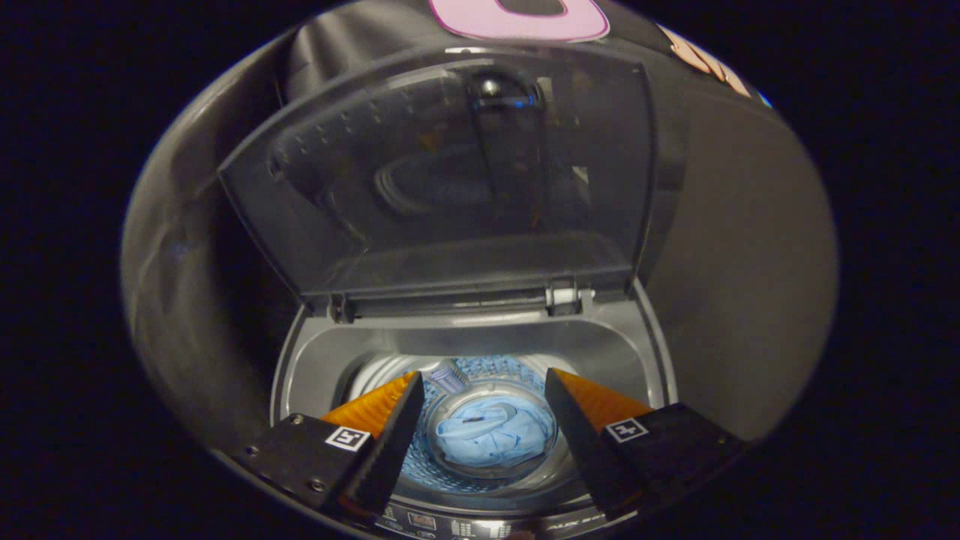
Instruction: Put the clothes into the washing machine and then close the washing machine lid.
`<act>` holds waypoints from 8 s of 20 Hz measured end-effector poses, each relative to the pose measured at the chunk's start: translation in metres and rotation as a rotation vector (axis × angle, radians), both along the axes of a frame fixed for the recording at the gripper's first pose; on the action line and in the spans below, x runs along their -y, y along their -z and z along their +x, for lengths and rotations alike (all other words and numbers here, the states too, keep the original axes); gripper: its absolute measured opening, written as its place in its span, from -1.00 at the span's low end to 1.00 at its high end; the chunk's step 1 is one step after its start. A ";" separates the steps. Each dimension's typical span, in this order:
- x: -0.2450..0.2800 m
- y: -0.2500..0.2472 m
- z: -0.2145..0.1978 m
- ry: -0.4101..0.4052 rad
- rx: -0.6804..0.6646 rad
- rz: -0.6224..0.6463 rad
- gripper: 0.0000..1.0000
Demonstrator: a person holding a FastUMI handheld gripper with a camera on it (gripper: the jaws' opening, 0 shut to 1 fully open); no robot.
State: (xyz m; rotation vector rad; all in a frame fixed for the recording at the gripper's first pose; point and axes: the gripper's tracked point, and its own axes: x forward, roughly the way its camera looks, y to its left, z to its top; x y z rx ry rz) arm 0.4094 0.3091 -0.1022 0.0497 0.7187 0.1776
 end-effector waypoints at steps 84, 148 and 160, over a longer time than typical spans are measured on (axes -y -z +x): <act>-0.041 -0.164 0.013 0.141 0.802 -0.021 1.00; 0.217 -0.207 -0.366 0.124 0.857 0.002 0.94; 0.264 -0.170 -0.360 0.232 0.817 0.098 0.94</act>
